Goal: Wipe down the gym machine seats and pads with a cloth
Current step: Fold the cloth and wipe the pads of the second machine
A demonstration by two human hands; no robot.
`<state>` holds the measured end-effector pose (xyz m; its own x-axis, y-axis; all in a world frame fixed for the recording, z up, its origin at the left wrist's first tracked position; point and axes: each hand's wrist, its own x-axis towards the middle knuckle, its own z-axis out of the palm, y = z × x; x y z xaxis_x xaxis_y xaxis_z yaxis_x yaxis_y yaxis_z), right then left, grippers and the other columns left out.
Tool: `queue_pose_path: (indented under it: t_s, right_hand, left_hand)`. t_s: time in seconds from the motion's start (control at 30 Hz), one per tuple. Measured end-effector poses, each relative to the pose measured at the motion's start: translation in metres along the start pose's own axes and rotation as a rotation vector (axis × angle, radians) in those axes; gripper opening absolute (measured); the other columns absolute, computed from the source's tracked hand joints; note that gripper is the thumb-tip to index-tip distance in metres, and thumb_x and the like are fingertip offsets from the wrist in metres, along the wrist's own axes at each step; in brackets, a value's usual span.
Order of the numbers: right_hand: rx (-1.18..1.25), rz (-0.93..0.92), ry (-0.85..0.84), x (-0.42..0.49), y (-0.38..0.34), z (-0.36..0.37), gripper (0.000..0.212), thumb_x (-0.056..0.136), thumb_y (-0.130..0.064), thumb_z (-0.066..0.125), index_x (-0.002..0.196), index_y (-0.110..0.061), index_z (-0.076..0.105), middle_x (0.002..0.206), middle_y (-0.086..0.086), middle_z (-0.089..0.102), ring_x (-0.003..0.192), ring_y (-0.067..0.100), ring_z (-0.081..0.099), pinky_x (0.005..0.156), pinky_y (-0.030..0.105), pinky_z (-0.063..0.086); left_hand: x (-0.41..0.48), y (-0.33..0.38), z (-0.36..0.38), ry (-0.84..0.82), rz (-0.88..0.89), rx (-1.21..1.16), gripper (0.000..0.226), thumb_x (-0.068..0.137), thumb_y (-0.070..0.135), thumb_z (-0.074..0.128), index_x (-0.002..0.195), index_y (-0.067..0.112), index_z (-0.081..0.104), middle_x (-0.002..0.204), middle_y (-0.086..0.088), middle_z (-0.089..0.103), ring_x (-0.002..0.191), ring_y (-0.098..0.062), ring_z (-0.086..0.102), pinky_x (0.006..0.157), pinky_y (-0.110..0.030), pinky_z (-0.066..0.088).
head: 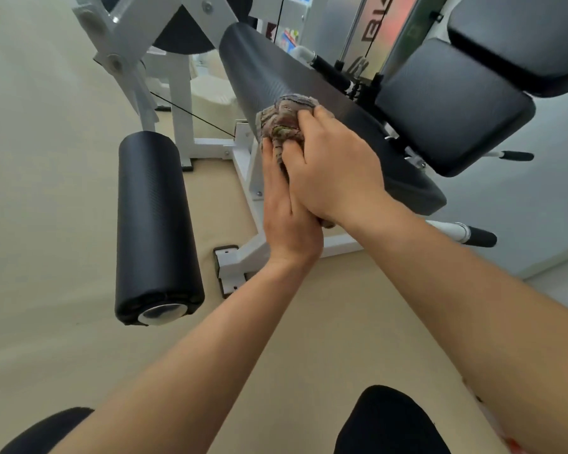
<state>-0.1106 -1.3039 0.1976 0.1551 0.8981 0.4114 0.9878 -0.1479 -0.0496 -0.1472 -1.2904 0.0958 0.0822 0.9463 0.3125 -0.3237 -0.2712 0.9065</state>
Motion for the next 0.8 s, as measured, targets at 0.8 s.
queue_pose_path:
  t_s: [0.8]
  right_hand:
    - [0.255, 0.134, -0.481, 0.258, 0.011, 0.088, 0.087, 0.083, -0.049, 0.044, 0.159, -0.016, 0.022, 0.166, 0.005, 0.023, 0.153, 0.019, 0.02, 0.125, 0.034, 0.011]
  left_hand:
    - [0.243, -0.03, -0.021, -0.098, -0.302, 0.15, 0.063, 0.108, 0.032, 0.033, 0.161, 0.012, 0.005, 0.169, -0.01, 0.002, 0.154, -0.021, 0.01, 0.121, -0.03, 0.007]
